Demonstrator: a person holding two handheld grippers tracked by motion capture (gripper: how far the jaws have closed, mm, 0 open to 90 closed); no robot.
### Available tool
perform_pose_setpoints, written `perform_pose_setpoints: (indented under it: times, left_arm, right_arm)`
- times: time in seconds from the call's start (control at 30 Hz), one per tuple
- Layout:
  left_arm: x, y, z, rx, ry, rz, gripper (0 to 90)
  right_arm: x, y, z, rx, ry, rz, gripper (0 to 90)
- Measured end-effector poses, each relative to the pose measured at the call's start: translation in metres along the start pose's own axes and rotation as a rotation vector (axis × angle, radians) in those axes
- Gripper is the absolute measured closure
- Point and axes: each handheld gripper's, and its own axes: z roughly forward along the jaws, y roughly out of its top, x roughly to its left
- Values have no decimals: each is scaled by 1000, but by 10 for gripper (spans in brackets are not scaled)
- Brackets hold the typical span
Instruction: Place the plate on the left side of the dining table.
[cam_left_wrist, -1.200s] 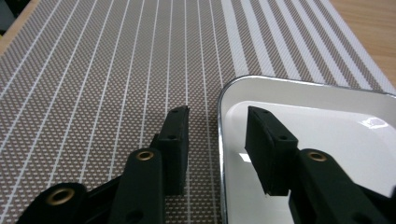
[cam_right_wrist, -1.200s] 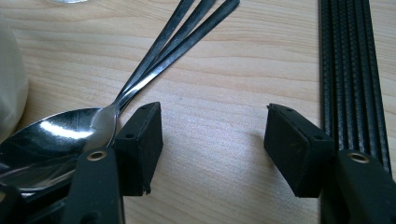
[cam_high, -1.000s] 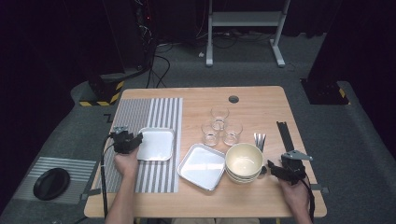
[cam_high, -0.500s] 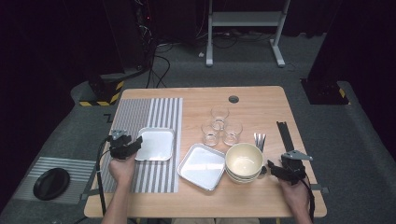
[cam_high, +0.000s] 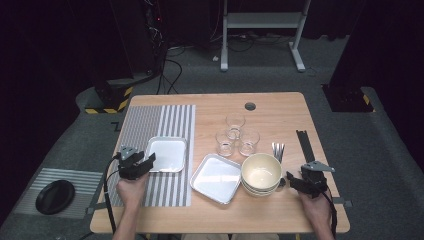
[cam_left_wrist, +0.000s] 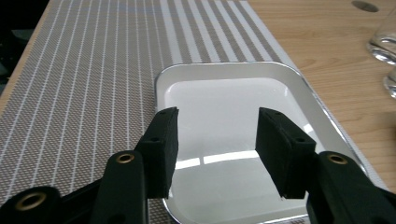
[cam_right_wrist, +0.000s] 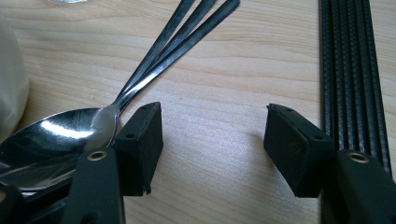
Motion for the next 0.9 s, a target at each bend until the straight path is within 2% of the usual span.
perform_pose_setpoints:
  times: [0.17,0.2,0.43,0.47,0.5,0.63,0.7,0.77,0.8,0.9]
  left_arm:
    - [-10,-13,-4,19,-6,30,494]
    - [-10,-15,-5,28,-10,64,496]
    - [-19,-24,-9,28,-25,54,498]
    - [-20,-25,-9,31,-25,69,498]
    - [-22,-26,-9,29,-26,59,498]
    - [-27,-28,-10,34,-28,74,500]
    - [-30,-30,-10,20,-30,59,503]
    - [-31,-31,-12,26,-36,82,508]
    - [-34,-34,-12,19,-42,54,511]
    - [-37,-36,-13,24,-44,71,522]
  right_arm:
    - [0,0,0,2,0,0,372]
    - [0,0,0,0,0,1,372]
    - [0,0,0,3,0,4,372]
    - [0,0,0,3,0,4,372]
    - [0,0,0,3,1,3,372]
    - [0,0,0,3,1,4,372]
    - [0,0,0,3,1,3,372]
    - [0,0,0,3,0,2,372]
    - [0,0,0,3,1,3,372]
    - [0,0,0,3,1,3,372]
